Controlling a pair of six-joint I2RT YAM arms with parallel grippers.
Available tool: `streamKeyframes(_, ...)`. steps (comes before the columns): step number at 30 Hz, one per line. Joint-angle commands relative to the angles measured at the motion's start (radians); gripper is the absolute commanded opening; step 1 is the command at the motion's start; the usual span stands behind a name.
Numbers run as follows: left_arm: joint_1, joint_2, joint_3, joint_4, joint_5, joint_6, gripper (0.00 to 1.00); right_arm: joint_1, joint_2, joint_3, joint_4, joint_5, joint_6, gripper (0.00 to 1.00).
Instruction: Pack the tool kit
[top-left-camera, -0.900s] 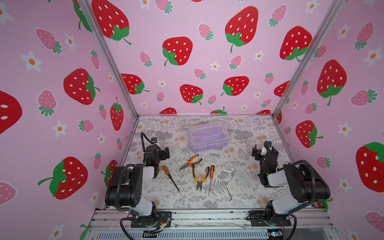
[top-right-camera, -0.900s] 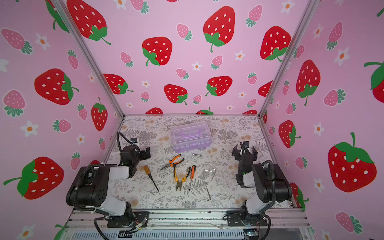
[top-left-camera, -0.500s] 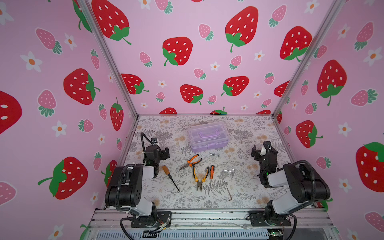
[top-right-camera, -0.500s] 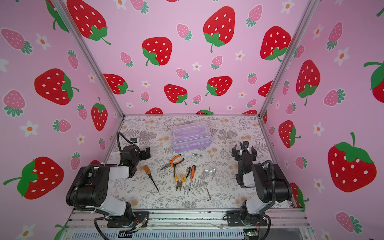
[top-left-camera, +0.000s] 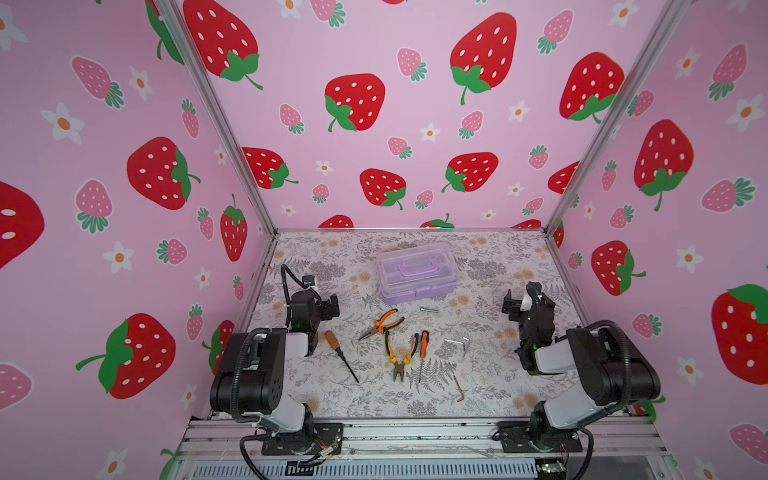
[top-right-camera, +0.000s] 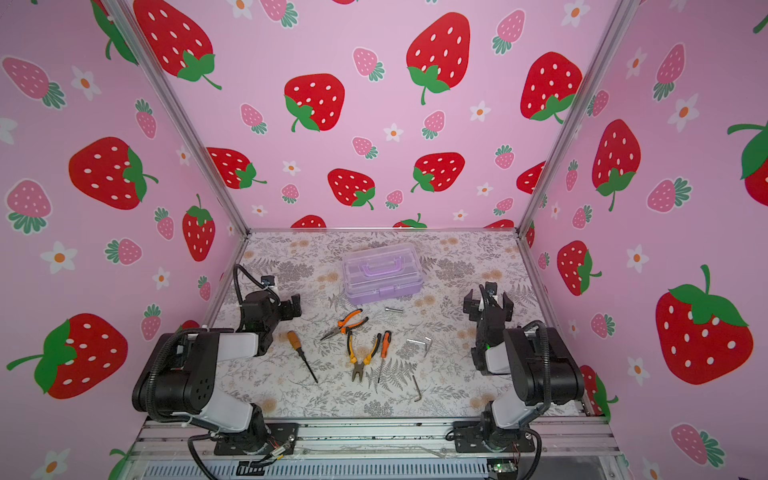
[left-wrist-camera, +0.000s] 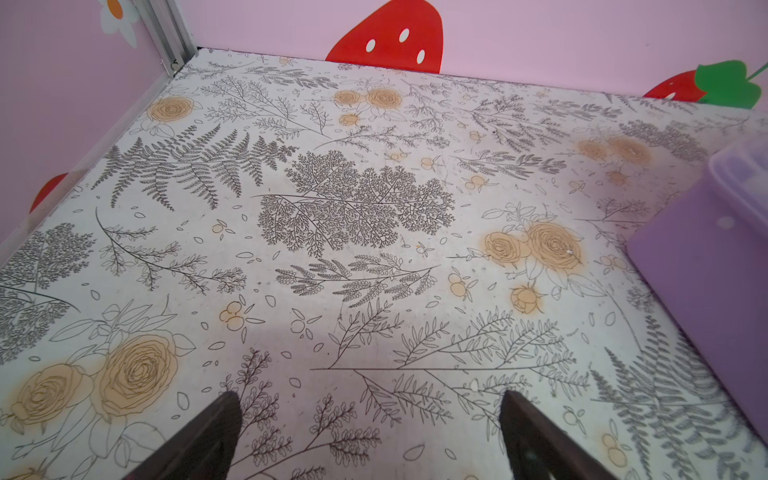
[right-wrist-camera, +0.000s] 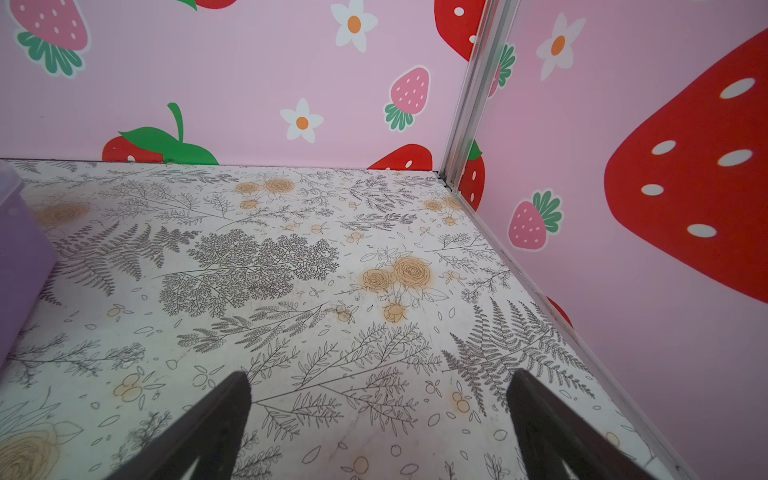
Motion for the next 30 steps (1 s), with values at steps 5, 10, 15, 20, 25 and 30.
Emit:
streamKeyframes(5,0.005,-0.017,0.03,0.008,0.007,0.002,0.99,-0.003,-0.018,0.004,0.015,-0.004,0.008,0.99)
streamKeyframes(10,-0.006,-0.113,0.105,-0.205,-0.154,-0.058,0.99,0.07,-0.103,0.044,-0.097,0.221,-0.001,0.99)
streamKeyframes(15,-0.015,-0.221,0.177,-0.374,-0.251,-0.181,0.99,0.121,-0.24,0.098,-0.267,0.374,0.03,0.99)
streamKeyframes(20,-0.048,-0.263,0.342,-0.681,-0.525,-0.502,0.99,0.187,-0.34,0.189,-0.571,0.442,0.136,0.99)
streamKeyframes(25,-0.028,-0.245,0.581,-1.173,-0.619,-0.801,0.99,0.222,-0.385,0.272,-0.881,0.449,0.265,0.99)
streamKeyframes(30,-0.027,-0.27,0.587,-1.123,-0.454,-0.703,0.99,0.259,-0.445,0.268,-0.997,0.309,0.31,0.88)
